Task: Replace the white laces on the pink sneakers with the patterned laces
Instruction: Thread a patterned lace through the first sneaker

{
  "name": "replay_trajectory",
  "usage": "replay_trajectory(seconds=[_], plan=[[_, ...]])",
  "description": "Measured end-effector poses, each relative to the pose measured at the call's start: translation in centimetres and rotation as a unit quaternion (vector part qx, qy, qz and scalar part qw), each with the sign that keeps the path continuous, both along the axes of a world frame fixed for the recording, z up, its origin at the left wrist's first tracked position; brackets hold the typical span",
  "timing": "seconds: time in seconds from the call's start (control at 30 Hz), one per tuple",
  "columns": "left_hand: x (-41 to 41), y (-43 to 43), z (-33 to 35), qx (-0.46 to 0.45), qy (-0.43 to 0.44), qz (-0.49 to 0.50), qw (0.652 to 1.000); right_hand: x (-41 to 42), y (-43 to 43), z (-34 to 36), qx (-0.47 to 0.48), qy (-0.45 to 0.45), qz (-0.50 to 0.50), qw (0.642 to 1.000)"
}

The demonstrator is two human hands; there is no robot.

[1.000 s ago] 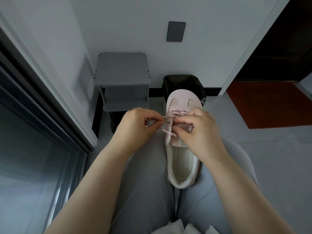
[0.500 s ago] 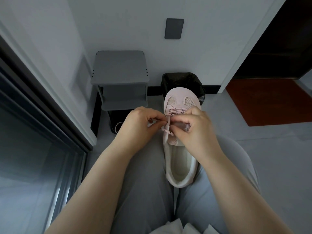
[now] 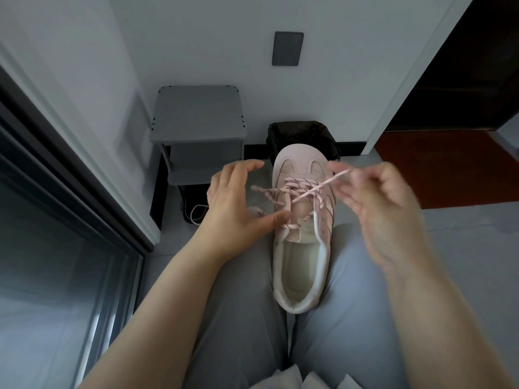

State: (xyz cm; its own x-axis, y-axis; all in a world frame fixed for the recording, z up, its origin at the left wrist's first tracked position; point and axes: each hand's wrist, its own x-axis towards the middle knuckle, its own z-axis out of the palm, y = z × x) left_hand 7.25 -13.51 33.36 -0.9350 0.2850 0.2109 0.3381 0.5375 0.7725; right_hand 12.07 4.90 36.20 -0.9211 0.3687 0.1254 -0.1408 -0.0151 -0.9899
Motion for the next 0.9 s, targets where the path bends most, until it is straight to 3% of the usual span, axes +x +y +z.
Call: replay_trajectory(seconds=[0.07,0.17,0.27,0.33,0.43,0.5,0.57,0.67,0.9], plan=[[0.2,0.2,0.3,0.0,-0.002,-0.014,1.0,0.3,1.4,1.3,-0.159,0.062,0.002,0.985],[0.5,0.8,0.5,0.005,0.005,-0.032,0.999,0.8,5.7,2.9,-0.317,0.144,0.009,0.938],[0.5,1.3,0.3,-0.001,0.013,-0.055,0.998,1.1,10.0,3.6,-0.411,0.153,0.121,0.891],[0.4,1.4,0.1,-0.001,0.011,-0.066,0.998,0.9,10.9,3.8,-0.317,0.146,0.056,0.936],[0.3,1.4,-0.1,-0.002,0.014,-0.069,0.998,0.8,8.3,3.7,-0.059,0.128,-0.102,0.985],[0.2,1.4,-0.2,0.004,0.021,-0.07,0.997,0.6,5.8,3.2,0.184,0.063,-0.119,0.974],[0.3,1.4,-0.2,0.025,0.021,-0.065,0.997,0.6,3.6,2.1,0.356,-0.044,-0.008,0.933],[0.3,1.2,-0.2,0.042,0.013,-0.059,0.997,0.6,1.7,0.6,0.448,-0.096,0.083,0.885],[0.4,0.4,-0.3,0.032,-0.01,-0.092,0.995,0.6,1.6,-0.7,0.479,-0.106,0.106,0.865]])
